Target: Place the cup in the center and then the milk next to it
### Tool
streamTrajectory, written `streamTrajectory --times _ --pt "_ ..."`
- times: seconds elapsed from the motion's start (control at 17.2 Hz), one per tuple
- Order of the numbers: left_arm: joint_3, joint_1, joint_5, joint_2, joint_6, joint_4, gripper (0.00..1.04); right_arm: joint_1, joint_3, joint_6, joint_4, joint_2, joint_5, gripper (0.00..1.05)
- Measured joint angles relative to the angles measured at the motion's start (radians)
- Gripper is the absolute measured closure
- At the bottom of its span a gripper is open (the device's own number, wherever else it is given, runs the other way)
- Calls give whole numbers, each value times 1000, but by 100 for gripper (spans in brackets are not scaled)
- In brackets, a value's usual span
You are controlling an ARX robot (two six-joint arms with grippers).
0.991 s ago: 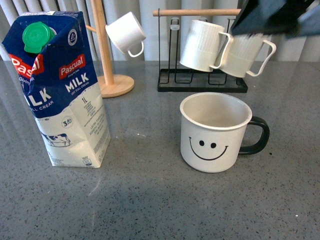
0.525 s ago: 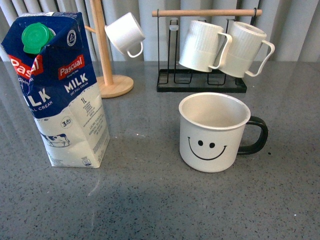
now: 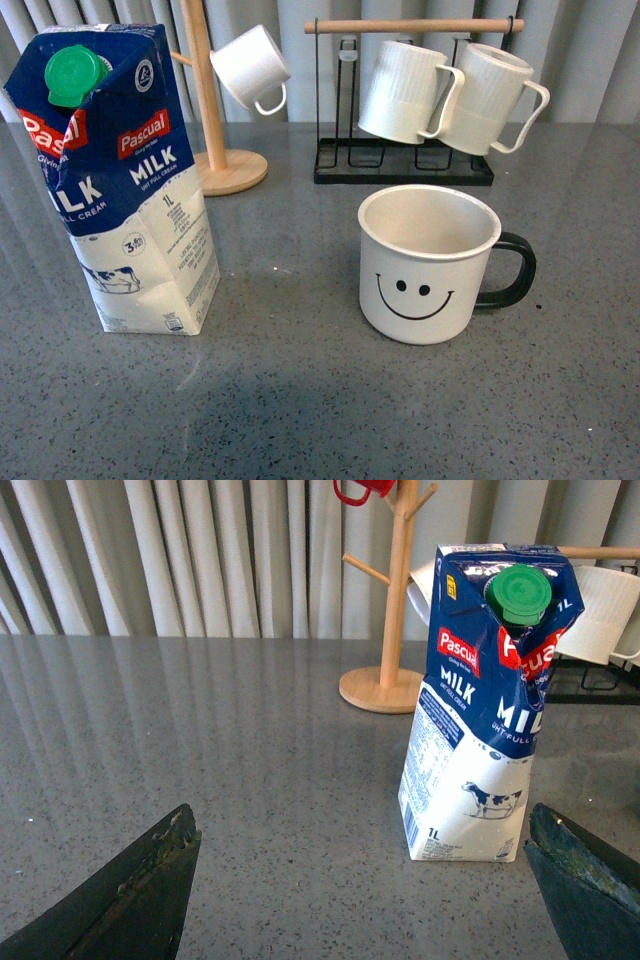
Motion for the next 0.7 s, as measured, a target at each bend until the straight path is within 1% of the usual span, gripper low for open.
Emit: streamTrajectory --times 0.06,0.12,0.23,0.7 --pt "0 0 1 0 0 0 7 -85 -8 -3 10 -12 -77 103" --pt "0 0 1 0 0 1 7 -141 -23 -4 12 -19 -99 103" --pt "0 0 0 0 0 1 7 -143 -58 -4 12 -34 -124 103" --pt "0 0 0 0 0 0 7 -139 -126 -4 32 -91 -125 103"
